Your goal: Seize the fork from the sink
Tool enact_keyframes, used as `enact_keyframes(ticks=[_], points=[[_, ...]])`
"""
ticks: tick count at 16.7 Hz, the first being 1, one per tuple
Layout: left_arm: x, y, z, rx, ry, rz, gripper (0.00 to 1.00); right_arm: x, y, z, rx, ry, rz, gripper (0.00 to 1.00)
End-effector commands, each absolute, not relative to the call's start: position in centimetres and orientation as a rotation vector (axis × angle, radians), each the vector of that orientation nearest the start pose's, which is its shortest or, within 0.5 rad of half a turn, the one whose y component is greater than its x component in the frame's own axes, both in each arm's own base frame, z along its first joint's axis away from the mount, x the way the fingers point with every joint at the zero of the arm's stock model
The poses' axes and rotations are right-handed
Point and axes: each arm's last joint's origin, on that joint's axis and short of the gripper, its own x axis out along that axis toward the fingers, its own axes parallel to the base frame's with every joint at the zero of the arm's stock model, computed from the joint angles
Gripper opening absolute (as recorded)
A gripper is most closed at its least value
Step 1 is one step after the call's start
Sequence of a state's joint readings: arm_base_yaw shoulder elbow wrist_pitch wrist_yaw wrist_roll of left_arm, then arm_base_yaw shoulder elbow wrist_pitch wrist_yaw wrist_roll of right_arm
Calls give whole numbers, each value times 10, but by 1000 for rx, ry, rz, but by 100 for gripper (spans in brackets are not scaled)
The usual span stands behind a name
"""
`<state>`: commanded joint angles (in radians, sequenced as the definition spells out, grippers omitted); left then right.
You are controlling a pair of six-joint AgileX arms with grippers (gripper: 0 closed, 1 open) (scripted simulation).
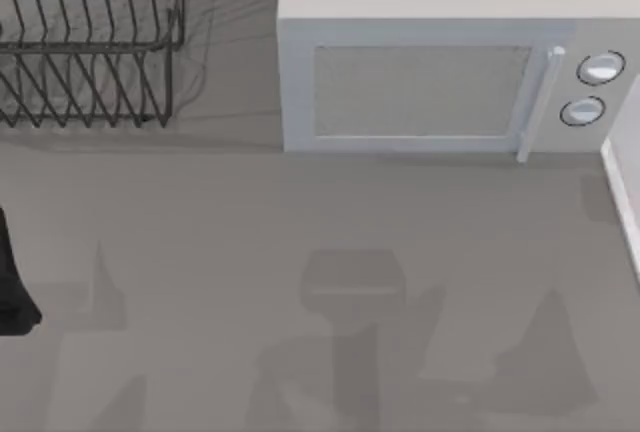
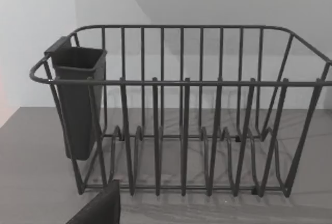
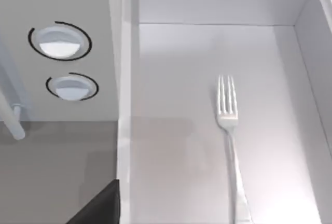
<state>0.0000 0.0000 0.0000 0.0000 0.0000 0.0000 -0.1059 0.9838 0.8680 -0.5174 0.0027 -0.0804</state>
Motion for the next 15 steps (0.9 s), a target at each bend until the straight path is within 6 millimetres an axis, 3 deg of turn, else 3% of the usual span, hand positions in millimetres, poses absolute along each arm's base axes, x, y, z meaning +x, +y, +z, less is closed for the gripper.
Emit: enact_keyframes(ticks=[3, 6, 11, 15], points=[[106, -1, 160, 0, 0, 0, 100, 270, -35, 304, -52, 836, -83, 100], [106, -1, 160, 0, 0, 0, 100, 334, -53, 295, -47, 1031, -79, 100], [106, -1, 160, 0, 0, 0, 100, 419, -84, 242, -27, 1316, -53, 100], [106, -1, 160, 0, 0, 0, 100, 458, -103, 193, -7, 1479, -27, 100]])
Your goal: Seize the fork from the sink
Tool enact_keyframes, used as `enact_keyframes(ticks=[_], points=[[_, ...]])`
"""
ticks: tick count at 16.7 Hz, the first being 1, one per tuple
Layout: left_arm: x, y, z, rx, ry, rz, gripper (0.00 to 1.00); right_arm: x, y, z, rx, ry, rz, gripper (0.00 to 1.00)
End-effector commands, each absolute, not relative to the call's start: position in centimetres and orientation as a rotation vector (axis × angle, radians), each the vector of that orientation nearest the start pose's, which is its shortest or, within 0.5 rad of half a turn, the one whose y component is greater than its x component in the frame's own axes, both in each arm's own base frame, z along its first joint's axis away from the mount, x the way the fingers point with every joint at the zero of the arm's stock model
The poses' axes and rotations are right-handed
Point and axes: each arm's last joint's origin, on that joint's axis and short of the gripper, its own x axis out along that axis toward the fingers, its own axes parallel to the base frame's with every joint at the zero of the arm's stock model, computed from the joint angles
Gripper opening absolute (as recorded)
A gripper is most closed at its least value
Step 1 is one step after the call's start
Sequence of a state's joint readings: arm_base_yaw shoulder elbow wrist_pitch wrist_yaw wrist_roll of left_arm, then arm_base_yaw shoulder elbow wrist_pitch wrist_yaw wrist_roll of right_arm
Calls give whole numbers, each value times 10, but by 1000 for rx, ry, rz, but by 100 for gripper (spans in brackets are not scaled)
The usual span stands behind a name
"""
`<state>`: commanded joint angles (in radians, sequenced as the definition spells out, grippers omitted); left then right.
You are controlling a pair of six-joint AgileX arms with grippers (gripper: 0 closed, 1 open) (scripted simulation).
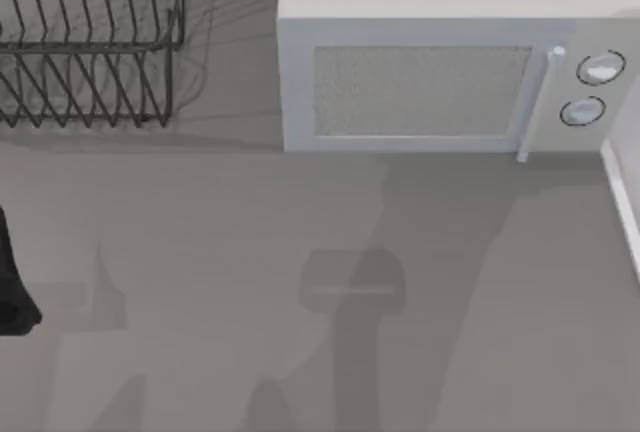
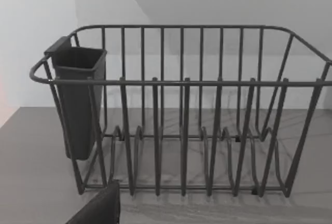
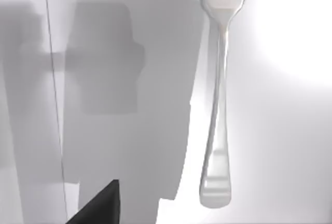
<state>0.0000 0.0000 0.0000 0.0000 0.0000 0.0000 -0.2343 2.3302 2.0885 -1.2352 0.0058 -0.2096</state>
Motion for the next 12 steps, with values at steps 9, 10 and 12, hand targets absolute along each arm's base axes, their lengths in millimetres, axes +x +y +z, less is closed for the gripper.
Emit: enact_keyframes(ticks=[9, 10, 12], points=[[106, -1, 160, 0, 0, 0, 100, 474, -113, 159, 8, 1571, -8, 100], [106, -1, 160, 0, 0, 0, 100, 474, -111, 159, 4, 1571, -4, 100], [106, -1, 160, 0, 0, 0, 100, 475, -111, 152, 4, 1574, -3, 100]])
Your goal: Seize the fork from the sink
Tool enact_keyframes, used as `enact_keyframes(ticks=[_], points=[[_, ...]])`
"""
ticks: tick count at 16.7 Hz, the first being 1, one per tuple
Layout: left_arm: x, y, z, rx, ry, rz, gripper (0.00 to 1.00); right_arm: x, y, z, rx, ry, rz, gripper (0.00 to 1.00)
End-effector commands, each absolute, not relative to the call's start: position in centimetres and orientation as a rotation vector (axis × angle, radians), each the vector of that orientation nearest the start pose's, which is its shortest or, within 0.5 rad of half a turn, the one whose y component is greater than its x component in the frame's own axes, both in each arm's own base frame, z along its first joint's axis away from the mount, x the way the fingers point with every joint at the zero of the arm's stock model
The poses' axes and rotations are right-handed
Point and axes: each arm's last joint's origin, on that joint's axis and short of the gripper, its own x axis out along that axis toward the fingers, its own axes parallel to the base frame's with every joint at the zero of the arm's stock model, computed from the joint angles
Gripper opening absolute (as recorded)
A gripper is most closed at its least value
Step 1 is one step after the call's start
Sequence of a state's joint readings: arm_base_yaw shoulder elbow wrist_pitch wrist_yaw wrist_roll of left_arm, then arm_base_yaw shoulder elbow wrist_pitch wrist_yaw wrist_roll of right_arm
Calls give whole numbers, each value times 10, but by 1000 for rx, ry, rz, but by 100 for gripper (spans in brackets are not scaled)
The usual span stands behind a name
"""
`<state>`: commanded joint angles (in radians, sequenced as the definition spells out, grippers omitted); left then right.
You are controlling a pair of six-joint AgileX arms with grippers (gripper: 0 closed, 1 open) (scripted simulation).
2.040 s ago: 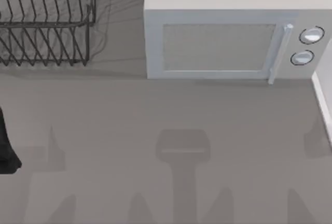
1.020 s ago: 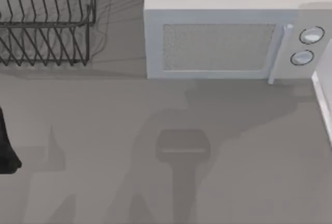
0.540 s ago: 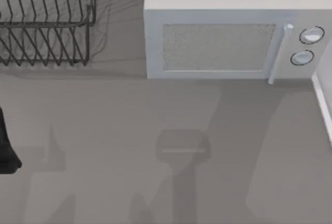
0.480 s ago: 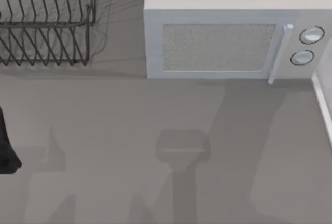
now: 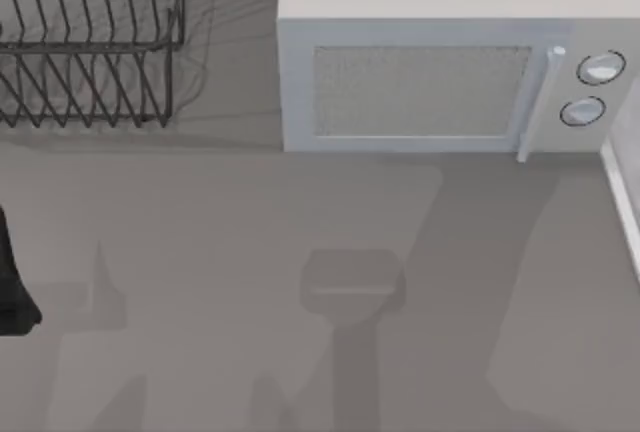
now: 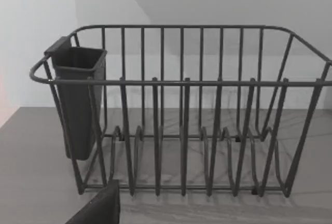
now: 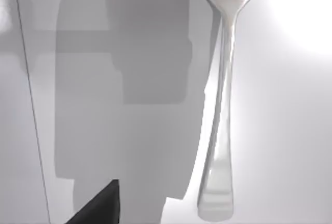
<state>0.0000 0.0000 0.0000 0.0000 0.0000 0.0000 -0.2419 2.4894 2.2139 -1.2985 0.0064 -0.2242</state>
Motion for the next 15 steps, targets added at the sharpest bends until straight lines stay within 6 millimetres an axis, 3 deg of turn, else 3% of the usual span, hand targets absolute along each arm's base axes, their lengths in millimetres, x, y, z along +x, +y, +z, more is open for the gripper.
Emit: enact_keyframes(ticks=[2, 9, 11, 14, 15], points=[[106, -1, 160, 0, 0, 0, 100, 477, -112, 131, 6, 1579, -3, 100], [106, -1, 160, 0, 0, 0, 100, 476, -114, 23, 6, 1561, -9, 100], [106, -1, 160, 0, 0, 0, 100, 474, -113, 11, 8, 1571, -8, 100], [106, -1, 160, 0, 0, 0, 100, 474, -113, 11, 8, 1571, -8, 100], [106, -1, 160, 0, 0, 0, 100, 474, -113, 11, 8, 1571, -8, 92]])
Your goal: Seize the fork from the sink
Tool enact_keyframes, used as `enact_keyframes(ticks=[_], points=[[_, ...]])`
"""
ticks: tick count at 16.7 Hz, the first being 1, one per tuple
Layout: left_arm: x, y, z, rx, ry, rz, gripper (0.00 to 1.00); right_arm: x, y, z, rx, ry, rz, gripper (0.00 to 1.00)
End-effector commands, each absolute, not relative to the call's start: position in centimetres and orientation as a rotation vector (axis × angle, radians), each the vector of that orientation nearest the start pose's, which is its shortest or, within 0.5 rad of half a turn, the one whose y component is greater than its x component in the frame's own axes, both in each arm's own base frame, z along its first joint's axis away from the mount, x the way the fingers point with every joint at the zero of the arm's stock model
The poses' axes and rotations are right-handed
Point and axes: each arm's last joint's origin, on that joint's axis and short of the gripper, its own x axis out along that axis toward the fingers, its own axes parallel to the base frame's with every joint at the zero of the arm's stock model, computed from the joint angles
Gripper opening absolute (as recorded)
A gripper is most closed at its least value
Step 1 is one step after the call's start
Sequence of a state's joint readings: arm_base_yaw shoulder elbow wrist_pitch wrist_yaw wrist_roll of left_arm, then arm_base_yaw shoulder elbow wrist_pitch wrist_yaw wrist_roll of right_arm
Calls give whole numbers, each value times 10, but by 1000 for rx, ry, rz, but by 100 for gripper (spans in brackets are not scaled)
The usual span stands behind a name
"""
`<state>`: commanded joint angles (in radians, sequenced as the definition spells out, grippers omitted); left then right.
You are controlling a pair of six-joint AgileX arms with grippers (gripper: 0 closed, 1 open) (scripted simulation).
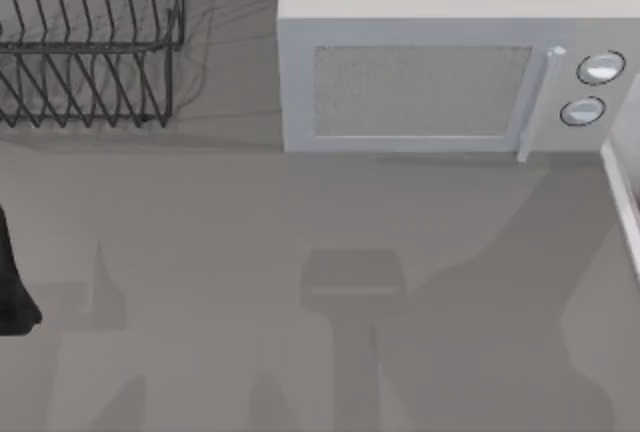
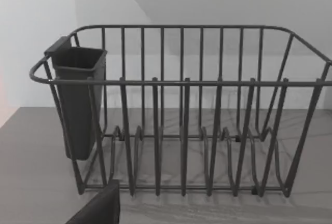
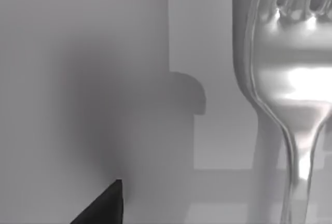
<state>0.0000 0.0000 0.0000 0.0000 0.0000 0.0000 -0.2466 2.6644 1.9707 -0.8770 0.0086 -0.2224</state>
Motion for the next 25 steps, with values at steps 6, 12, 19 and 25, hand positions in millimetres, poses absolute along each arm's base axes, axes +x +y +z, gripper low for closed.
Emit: enact_keyframes(ticks=[6, 12, 19, 25], points=[[106, -1, 160, 0, 0, 0, 100, 474, -113, 11, 8, 1571, -8, 47], [106, -1, 160, 0, 0, 0, 100, 474, -113, 11, 8, 1571, -8, 2], [106, -1, 160, 0, 0, 0, 100, 474, -113, 11, 8, 1571, -8, 0], [106, -1, 160, 0, 0, 0, 100, 484, -114, 57, 11, 1519, -13, 0]])
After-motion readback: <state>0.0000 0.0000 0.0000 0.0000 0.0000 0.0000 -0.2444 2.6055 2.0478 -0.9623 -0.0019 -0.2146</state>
